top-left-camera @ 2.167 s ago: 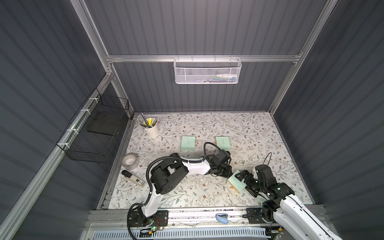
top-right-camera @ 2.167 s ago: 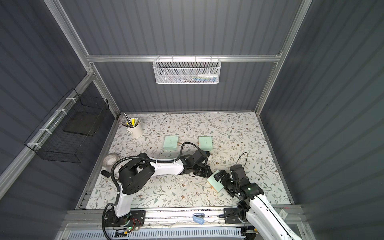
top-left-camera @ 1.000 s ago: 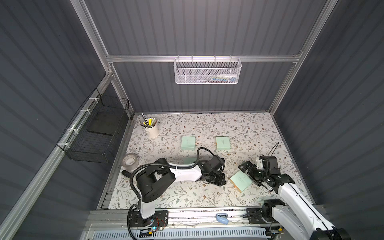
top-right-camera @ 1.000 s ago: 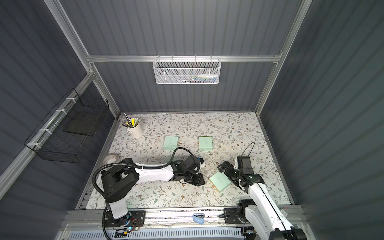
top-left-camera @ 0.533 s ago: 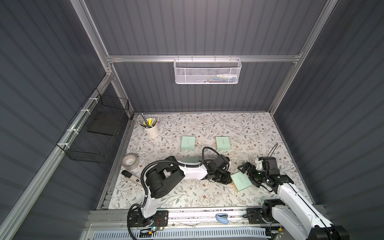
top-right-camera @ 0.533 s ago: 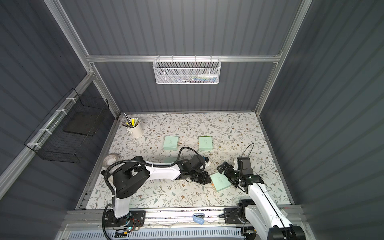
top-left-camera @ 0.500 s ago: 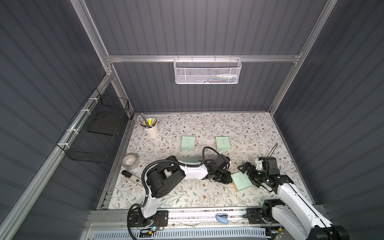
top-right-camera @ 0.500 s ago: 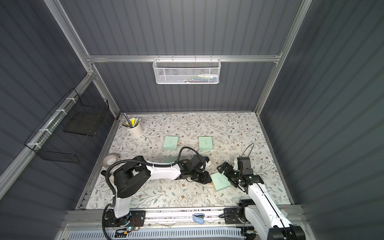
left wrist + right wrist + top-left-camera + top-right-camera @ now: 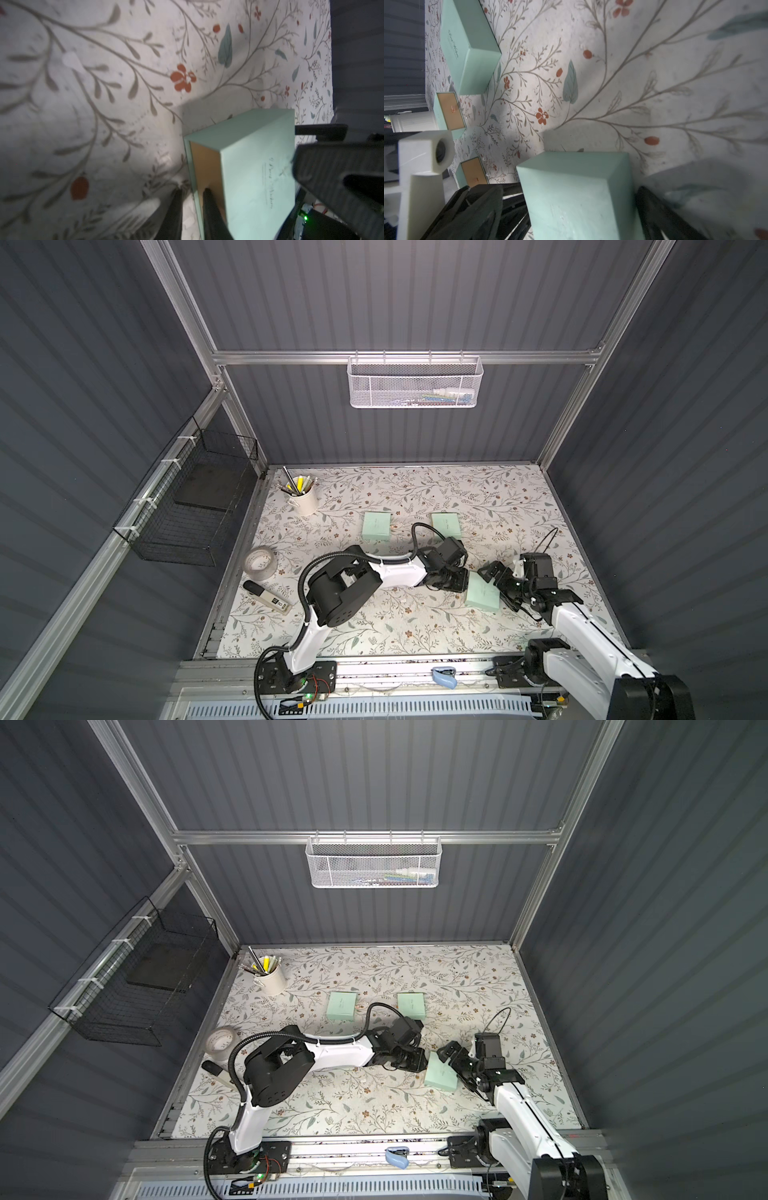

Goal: Take out the earrings from the drawer-style jewelry box
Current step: Move the jewelry box to the center of the board, then open the drawer in the jewelry box.

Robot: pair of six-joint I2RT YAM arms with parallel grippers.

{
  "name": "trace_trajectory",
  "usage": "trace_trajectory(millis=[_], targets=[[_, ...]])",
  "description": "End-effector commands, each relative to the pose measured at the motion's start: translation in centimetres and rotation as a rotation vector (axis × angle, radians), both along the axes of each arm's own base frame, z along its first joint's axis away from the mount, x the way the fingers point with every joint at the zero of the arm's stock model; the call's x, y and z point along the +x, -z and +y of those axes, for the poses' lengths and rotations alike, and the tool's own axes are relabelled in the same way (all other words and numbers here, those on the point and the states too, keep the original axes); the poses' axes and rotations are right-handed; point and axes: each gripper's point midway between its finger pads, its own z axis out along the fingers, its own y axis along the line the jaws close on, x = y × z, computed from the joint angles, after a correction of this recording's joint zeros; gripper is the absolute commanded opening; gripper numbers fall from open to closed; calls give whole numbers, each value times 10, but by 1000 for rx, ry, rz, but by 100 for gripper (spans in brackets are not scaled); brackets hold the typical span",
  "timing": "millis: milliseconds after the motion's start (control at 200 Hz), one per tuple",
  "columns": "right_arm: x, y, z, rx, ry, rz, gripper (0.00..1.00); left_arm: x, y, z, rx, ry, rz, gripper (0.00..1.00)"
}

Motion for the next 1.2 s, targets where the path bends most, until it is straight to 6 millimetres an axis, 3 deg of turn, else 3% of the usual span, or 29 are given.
trace_trajectory(millis=[0,300,575,760,810,836,921,1056,1196], targets=[[15,-14,13,57,-30,-36,99,14,0,-15,-28,10,-12,21],[43,-8,0,48,2,-43,99,49,-10,-8,-45,-46,-19,22],[67,-11,5,116,-40,-66,99,40,-27,7,-61,-64,-12,23],[71,-3,-15,73,34,-20,99,42,-29,18,-18,-100,-8,23],[69,-4,-20,50,50,-24,99,44,-38,21,-24,-116,-21,23],[69,-7,-23,36,56,-30,99,41,-29,30,3,-126,-11,23],[64,-23,-27,-2,56,-69,99,39,-36,40,12,-143,-17,25],[54,-61,-16,-17,-5,-177,99,25,-55,30,-111,-101,26,28],[41,-79,4,22,-83,-223,99,21,-53,22,-158,-90,71,28]])
